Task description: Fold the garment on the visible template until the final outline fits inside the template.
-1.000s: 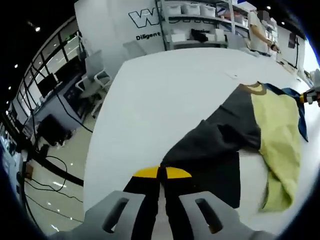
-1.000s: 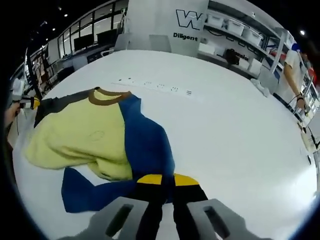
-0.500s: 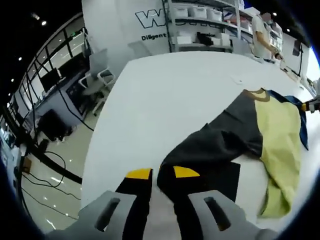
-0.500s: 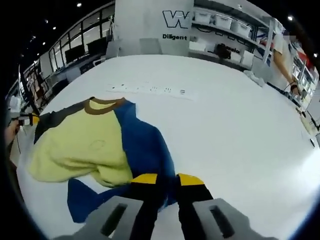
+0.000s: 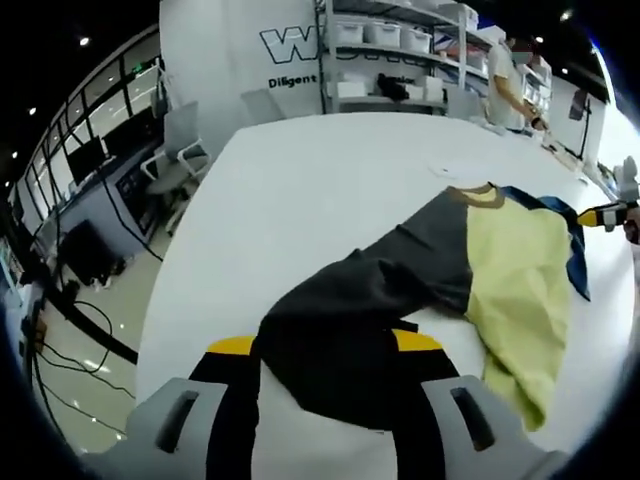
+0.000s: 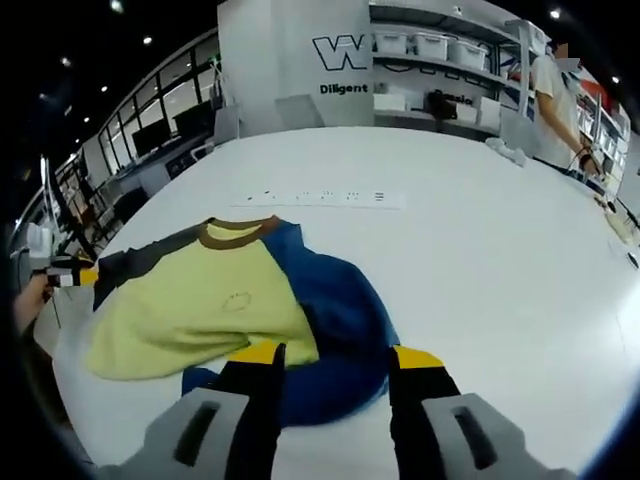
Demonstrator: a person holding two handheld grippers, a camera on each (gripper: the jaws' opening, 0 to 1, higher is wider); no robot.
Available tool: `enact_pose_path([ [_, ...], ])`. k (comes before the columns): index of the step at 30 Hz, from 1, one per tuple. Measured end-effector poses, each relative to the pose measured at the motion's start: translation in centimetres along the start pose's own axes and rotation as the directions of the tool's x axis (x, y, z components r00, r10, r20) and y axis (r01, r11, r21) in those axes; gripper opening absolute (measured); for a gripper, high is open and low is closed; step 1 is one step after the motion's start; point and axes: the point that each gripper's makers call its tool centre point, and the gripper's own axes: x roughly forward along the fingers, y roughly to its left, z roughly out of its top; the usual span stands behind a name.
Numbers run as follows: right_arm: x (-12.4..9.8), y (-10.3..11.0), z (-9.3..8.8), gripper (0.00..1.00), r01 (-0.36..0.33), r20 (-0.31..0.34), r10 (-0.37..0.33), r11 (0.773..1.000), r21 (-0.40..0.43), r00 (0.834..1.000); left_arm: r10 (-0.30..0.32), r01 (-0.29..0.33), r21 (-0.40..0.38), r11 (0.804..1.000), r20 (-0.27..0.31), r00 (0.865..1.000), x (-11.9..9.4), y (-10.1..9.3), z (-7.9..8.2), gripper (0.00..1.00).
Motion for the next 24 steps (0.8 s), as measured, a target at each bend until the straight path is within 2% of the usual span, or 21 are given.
enact_pose_path([
  [3, 0.1, 0.3, -0.5, 0.41, -0.007, -0.01, 0.007, 1.0, 0.01, 1.0, -0.011, 0.011, 0.017, 1.0, -0.005, 1.0, -0.5, -0.8, -0.4, 0.57],
  [6, 0.0, 0.9, -1.4, 0.42, -0.016, -0.02, 0.016, 1.0, 0.018, 1.0, -0.034, 0.033, 0.027, 0.999, 0.011, 0.999, -1.1, -1.7, -0.4, 0.6],
  [10, -0.2, 1.9, -2.5, 0.43, -0.036, -0.033, 0.037, 0.999, 0.038, 0.999, -0.055, 0.053, 0.051, 0.997, 0.041, 0.998, -2.3, -2.9, -0.1, 0.58],
  [12, -0.4, 2.6, -2.9, 0.42, -0.051, -0.036, 0.053, 0.997, 0.057, 0.998, -0.064, 0.061, 0.067, 0.996, 0.037, 0.997, -3.0, -3.4, -0.2, 0.57],
  [17, -0.7, 3.5, -3.9, 0.41, -0.063, -0.043, 0.066, 0.996, 0.069, 0.997, -0.118, 0.114, 0.063, 0.991, 0.064, 0.991, -4.3, -5.2, -0.2, 0.56],
  [24, -0.9, 4.7, -5.0, 0.39, -0.069, -0.045, 0.074, 0.993, 0.092, 0.996, -0.229, 0.221, 0.117, 0.968, 0.059, 0.972, -5.8, -8.8, -1.1, 0.53],
])
